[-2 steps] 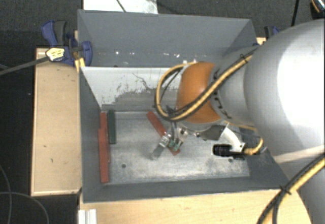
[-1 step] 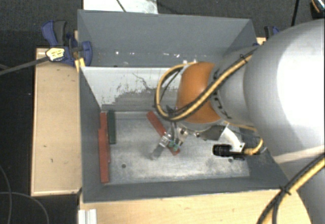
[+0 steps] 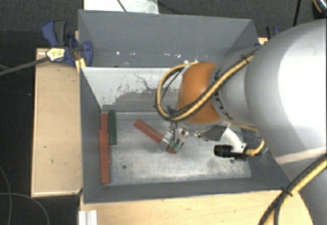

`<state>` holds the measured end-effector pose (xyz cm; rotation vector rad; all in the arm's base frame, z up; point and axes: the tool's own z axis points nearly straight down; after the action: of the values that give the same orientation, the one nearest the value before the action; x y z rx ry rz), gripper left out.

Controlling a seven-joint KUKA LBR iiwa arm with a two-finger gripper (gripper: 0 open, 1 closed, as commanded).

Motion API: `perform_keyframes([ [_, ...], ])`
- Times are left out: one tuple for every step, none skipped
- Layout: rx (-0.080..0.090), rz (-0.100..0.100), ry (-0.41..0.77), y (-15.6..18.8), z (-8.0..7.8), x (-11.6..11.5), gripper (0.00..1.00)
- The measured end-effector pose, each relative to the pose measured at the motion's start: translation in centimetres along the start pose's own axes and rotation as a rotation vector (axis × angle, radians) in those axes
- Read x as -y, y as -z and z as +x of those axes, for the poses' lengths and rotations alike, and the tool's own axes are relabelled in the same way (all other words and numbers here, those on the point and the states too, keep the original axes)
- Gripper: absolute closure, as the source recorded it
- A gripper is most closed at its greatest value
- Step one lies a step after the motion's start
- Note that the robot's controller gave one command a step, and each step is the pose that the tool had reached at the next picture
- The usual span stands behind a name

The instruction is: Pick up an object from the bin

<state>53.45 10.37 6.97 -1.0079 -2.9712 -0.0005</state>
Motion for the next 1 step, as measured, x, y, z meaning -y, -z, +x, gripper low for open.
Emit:
perform_keyframes([
  [0.006,-0.004,0.002,3.53,-0.03,-0.07,1.0],
])
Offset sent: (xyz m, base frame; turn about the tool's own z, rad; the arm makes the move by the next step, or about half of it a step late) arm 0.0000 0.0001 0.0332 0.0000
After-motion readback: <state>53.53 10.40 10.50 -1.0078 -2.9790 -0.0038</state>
